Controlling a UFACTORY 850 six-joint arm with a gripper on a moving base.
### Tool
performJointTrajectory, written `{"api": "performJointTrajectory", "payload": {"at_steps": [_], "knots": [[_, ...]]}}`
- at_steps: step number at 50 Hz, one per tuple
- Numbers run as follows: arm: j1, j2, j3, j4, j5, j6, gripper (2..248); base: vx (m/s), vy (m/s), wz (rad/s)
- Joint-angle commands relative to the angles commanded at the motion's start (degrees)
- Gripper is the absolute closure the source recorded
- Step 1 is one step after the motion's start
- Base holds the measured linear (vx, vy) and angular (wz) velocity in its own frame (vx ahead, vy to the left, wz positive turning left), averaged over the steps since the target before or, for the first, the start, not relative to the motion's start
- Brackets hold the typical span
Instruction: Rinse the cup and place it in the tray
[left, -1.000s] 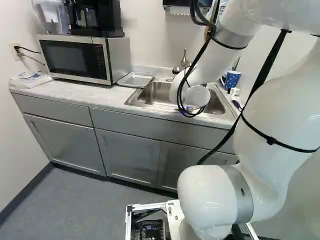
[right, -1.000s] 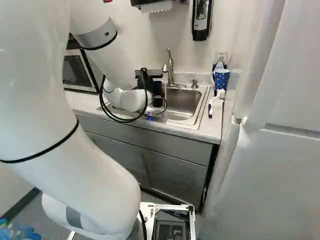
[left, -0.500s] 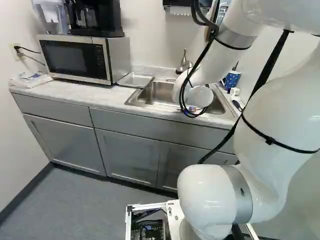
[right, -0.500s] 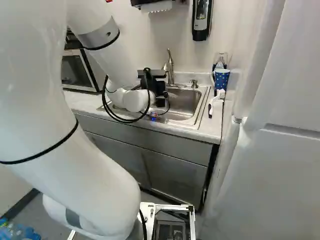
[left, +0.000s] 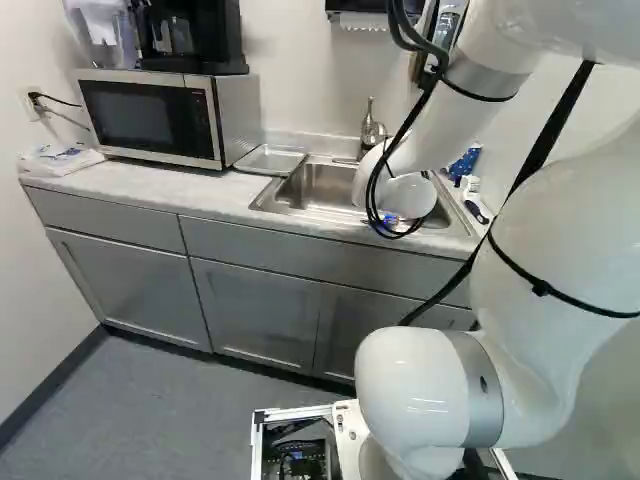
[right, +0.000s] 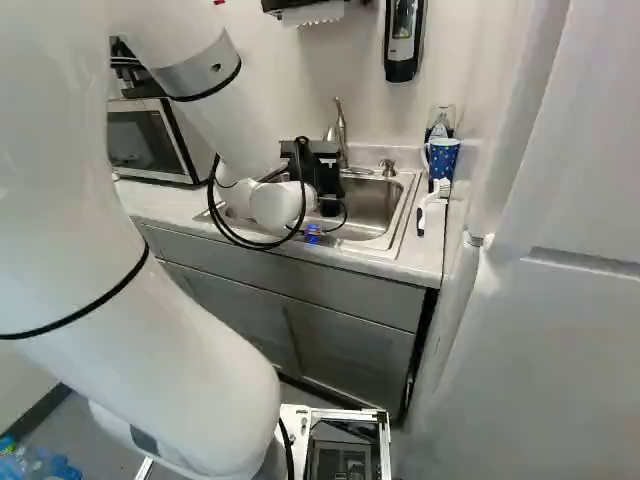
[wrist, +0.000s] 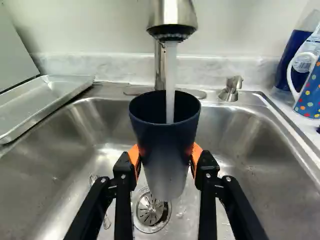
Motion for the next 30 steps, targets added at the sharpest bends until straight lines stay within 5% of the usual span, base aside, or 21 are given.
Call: {"api": "performJointTrajectory", "payload": {"at_steps": [30], "knots": [[0.0, 0.0, 0.0, 0.0, 0.0, 0.0, 130, 0.0, 0.0, 0.0]]}}
